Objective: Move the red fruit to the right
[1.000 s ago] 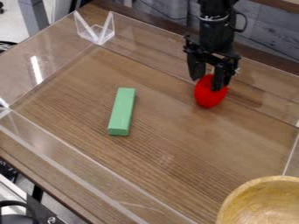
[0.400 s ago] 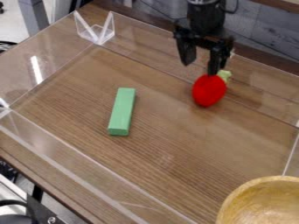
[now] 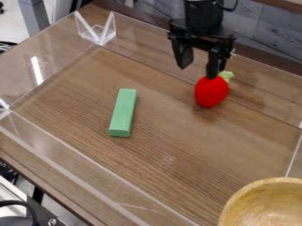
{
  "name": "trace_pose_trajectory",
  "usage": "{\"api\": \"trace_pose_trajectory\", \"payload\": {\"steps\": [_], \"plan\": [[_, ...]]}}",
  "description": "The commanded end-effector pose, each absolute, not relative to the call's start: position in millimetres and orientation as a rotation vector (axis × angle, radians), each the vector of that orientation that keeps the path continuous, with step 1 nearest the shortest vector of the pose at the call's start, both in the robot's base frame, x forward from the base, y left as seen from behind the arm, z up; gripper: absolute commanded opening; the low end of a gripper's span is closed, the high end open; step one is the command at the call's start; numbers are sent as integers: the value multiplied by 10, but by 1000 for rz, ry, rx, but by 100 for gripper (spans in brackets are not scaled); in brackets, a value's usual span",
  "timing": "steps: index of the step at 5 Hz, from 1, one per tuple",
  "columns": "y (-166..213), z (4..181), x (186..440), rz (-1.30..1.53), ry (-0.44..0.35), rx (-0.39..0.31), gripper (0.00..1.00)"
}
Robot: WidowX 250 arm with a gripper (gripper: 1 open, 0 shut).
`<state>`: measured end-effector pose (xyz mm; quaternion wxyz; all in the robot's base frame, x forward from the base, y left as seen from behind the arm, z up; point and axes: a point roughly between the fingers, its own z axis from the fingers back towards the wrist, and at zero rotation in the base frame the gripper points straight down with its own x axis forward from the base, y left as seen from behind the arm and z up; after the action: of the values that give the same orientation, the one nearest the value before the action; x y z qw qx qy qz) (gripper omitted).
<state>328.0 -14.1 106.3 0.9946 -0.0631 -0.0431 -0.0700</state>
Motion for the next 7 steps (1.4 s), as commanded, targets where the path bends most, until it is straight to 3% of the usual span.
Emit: {"api": "trace_pose_trajectory", "payload": {"steps": [1, 3, 5, 7], "plan": [[-56, 1306, 3167, -190, -147, -130, 100], [-93, 1379, 2943, -135, -160, -125, 100], [80, 1219, 2849, -23, -155, -87, 100], [137, 1331, 2875, -161, -168, -84, 100]]}}
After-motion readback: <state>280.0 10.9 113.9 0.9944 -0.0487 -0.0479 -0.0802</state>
